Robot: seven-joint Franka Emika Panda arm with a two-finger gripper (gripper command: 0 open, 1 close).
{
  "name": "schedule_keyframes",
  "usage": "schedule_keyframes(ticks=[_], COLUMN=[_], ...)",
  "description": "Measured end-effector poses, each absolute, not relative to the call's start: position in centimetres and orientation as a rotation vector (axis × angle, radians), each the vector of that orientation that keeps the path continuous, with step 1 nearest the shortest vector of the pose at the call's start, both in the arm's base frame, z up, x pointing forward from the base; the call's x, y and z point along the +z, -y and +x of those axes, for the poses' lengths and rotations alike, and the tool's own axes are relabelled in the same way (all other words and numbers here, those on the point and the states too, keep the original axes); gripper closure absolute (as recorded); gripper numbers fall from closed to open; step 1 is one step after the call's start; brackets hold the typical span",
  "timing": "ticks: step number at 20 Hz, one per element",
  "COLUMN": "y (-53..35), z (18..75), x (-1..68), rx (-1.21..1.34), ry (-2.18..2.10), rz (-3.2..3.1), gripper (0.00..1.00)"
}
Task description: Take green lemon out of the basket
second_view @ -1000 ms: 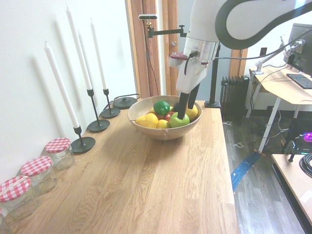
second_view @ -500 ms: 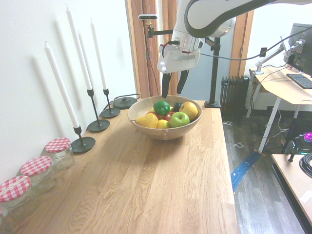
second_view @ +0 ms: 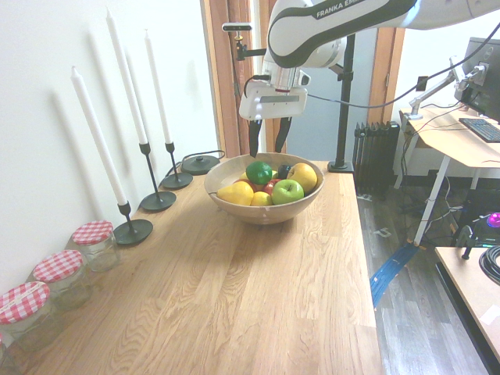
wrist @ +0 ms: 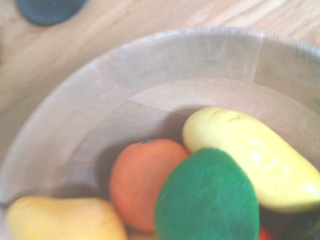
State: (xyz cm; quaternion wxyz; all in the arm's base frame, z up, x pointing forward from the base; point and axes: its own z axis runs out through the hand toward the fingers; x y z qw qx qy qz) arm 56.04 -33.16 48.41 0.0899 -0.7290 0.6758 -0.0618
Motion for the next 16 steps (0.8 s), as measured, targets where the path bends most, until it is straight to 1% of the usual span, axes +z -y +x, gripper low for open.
schedule_keyframes(ticks=[8,13,14,16], y=[34.5,35.0,35.0,35.1], z=[57.1,58.2,58.4,58.7], x=[44.2,43.8,44.0,44.3], rx=[-0.119,-0.131,-0.135,-0.144], ry=[-2.035,-2.034,-2.032,-2.024], rz=[-2.158,-2.151,-2.153,-2.160], gripper=[0.00,0.00,1.00,1.00])
